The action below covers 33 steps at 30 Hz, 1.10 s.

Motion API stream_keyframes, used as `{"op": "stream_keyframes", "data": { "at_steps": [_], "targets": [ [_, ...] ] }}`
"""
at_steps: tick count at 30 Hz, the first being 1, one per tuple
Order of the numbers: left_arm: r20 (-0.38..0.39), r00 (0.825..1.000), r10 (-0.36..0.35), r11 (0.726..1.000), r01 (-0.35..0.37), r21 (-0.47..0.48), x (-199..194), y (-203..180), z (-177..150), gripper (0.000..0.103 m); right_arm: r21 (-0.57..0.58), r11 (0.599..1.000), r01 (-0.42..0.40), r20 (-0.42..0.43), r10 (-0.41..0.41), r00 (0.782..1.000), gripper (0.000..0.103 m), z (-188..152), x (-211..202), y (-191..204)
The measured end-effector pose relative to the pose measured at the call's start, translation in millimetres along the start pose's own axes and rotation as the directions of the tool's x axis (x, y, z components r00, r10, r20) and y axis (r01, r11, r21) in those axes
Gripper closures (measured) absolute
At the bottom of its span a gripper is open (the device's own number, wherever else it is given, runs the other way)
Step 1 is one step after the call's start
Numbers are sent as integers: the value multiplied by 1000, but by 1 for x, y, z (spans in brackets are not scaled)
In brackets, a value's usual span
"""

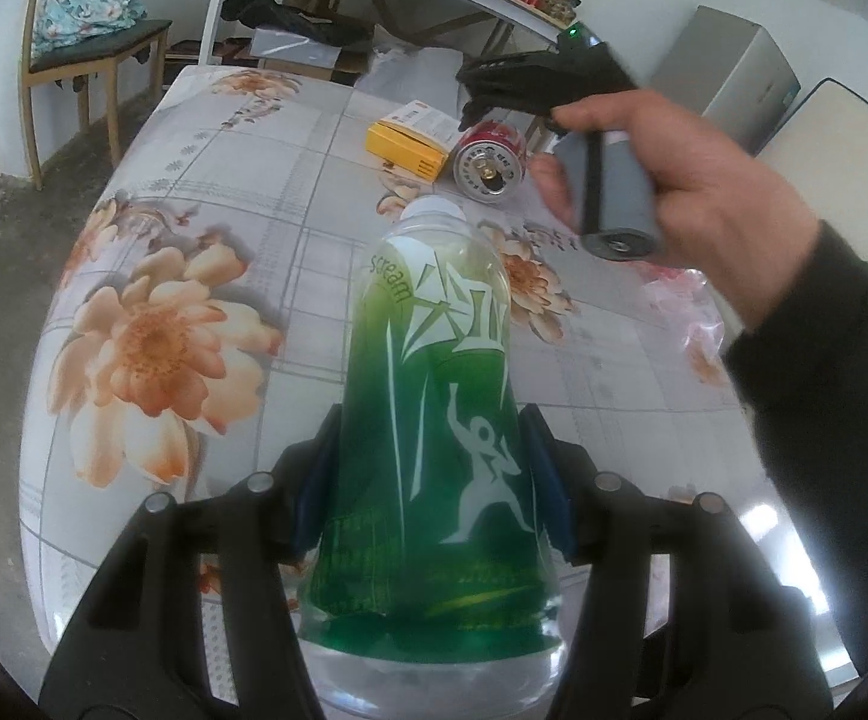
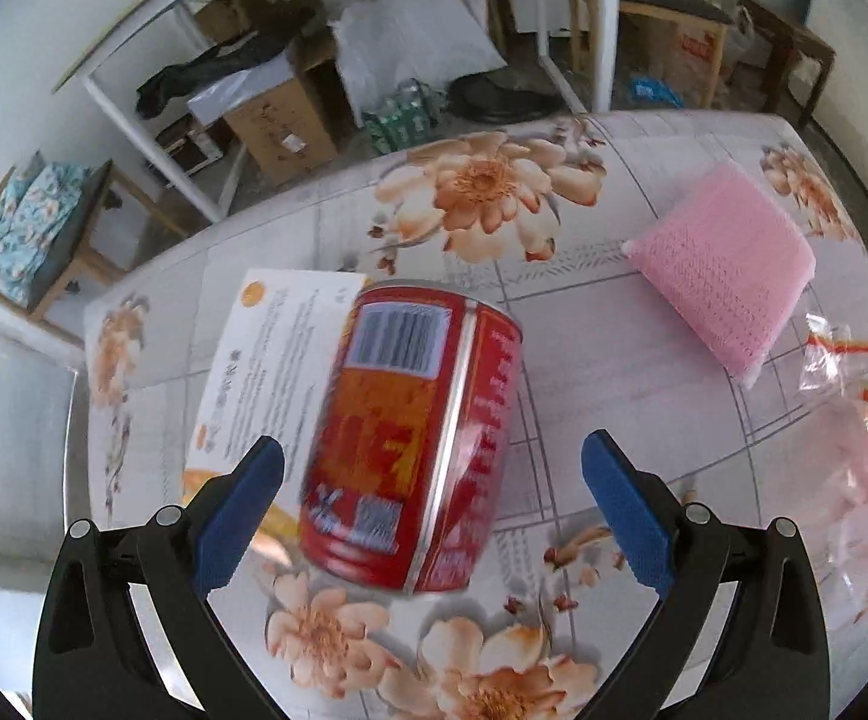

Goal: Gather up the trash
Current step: 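Lower the right gripper onto the red can and close on it, then carry the green bottle and red can with both grippers toward the blue basket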

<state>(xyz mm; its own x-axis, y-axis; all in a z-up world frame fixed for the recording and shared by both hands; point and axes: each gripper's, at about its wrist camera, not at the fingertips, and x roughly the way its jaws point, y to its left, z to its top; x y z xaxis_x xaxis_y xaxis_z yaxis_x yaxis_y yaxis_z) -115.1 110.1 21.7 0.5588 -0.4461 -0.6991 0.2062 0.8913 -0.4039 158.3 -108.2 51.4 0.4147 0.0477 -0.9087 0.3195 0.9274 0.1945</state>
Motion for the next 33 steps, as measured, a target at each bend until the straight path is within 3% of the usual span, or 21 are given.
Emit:
{"op": "stream_keyframes", "data": {
  "at_steps": [3, 7, 14, 21, 33],
  "targets": [
    [-2, 1000, -9, 1000, 9, -3, 0, 1, -2, 48, 14, 1000, 12, 9, -12, 1000, 8, 0, 5, -4],
    [-3, 1000, -13, 1000, 13, -6, 1, 1, -1, 48, -8, 1000, 15, 1, -15, 1000, 38, -6, 9, -7],
    [-6, 1000, -6, 1000, 6, 12, 2, -3, -2, 48, -64, 998, -19, 15, 20, 1000, 39, -25, -4, -20],
    [-6, 1000, -8, 1000, 9, 19, 2, -6, -5, 49, -140, 989, -48, 111, 64, 992, 39, -68, -56, -36],
    [20, 1000, -9, 1000, 8, 3, -9, -12, -7, 49, -150, 980, -130, 166, 154, 974, 39, -121, -123, -77]
  ]
}}
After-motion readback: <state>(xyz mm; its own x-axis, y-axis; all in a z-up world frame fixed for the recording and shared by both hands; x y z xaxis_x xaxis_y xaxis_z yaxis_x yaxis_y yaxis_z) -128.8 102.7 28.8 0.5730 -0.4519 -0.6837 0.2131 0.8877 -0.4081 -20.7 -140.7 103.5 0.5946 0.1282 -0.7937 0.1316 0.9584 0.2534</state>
